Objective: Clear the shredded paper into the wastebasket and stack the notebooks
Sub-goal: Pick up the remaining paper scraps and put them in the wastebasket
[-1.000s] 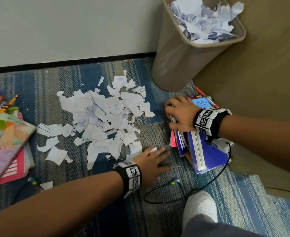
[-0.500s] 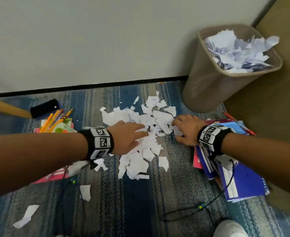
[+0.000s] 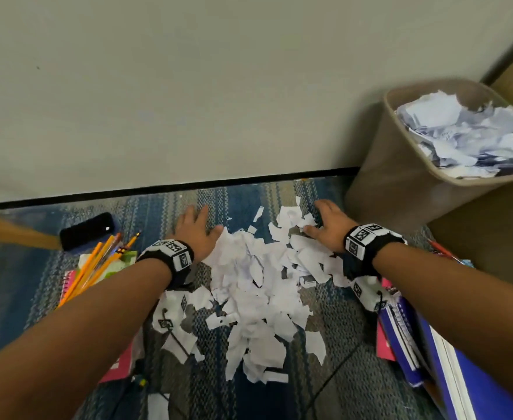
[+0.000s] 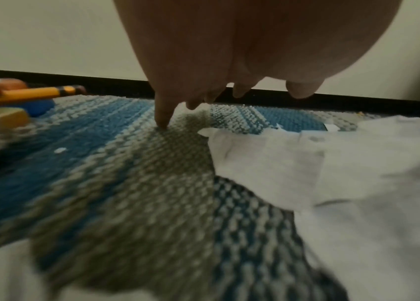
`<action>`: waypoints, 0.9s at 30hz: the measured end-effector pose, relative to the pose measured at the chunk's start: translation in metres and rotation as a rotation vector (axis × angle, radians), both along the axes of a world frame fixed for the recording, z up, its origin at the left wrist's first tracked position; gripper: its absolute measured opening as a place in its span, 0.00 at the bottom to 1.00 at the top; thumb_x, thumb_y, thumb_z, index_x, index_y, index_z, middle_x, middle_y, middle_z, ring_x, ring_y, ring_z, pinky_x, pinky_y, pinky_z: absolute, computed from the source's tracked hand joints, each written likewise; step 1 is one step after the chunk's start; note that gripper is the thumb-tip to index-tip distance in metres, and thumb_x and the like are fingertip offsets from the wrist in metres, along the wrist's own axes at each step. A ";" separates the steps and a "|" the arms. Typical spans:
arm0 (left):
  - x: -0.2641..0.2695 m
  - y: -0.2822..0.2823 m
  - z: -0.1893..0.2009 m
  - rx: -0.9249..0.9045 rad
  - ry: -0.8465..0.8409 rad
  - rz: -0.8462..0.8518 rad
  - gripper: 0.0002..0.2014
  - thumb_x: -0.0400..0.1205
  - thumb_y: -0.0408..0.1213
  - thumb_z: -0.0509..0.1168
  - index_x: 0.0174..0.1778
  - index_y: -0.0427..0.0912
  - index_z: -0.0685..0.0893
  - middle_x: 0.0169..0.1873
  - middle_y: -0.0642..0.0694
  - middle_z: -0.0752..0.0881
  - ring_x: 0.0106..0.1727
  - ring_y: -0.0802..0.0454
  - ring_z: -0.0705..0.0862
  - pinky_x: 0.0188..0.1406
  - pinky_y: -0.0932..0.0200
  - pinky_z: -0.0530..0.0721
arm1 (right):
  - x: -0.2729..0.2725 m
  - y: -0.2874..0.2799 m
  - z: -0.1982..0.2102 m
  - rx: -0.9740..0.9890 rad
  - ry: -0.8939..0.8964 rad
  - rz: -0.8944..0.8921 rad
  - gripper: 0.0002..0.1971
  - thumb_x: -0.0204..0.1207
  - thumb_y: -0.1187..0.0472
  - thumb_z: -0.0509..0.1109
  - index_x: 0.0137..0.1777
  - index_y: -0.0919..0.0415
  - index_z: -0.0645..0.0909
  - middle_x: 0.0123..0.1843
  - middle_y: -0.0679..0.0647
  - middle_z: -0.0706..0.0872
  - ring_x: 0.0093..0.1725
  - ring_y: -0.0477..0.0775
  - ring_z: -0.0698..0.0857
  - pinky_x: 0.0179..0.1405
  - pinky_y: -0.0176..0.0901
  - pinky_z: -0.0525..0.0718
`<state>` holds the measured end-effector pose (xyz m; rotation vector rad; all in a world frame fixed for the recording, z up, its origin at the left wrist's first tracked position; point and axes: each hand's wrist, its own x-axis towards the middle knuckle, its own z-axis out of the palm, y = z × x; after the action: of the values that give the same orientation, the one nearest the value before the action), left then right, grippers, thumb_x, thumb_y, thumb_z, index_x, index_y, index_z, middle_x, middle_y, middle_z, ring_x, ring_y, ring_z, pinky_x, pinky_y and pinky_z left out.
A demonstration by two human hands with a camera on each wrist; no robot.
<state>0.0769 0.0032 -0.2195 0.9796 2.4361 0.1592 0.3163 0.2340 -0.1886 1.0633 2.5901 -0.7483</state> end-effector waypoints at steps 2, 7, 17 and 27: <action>-0.001 0.018 -0.003 0.006 -0.037 0.017 0.39 0.82 0.67 0.47 0.85 0.53 0.45 0.85 0.43 0.43 0.84 0.40 0.44 0.79 0.31 0.52 | -0.015 0.005 -0.010 -0.017 0.013 0.001 0.44 0.79 0.39 0.64 0.86 0.59 0.49 0.87 0.56 0.49 0.85 0.58 0.55 0.83 0.49 0.57; 0.046 0.040 -0.003 -0.125 -0.038 -0.066 0.39 0.81 0.69 0.40 0.84 0.52 0.40 0.83 0.47 0.33 0.83 0.39 0.34 0.78 0.30 0.40 | -0.048 0.001 -0.026 0.013 -0.084 0.042 0.44 0.79 0.32 0.58 0.87 0.50 0.42 0.88 0.49 0.39 0.86 0.56 0.43 0.83 0.66 0.50; 0.096 -0.004 0.012 0.347 -0.092 -0.368 0.30 0.79 0.49 0.44 0.78 0.48 0.67 0.75 0.50 0.73 0.74 0.51 0.72 0.75 0.49 0.67 | -0.035 -0.066 -0.015 -0.008 0.097 0.455 0.42 0.77 0.27 0.43 0.85 0.52 0.55 0.85 0.54 0.62 0.83 0.57 0.60 0.83 0.54 0.55; 0.058 -0.026 -0.001 -0.035 0.035 0.004 0.34 0.85 0.60 0.42 0.85 0.47 0.45 0.84 0.43 0.39 0.84 0.43 0.38 0.82 0.39 0.43 | -0.029 -0.040 -0.032 0.098 -0.230 0.184 0.41 0.79 0.29 0.42 0.86 0.49 0.37 0.86 0.51 0.32 0.84 0.65 0.34 0.81 0.66 0.39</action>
<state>0.1354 -0.0232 -0.2208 0.9694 2.4643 0.1016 0.2877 0.1938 -0.2207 0.8651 2.5031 -0.4329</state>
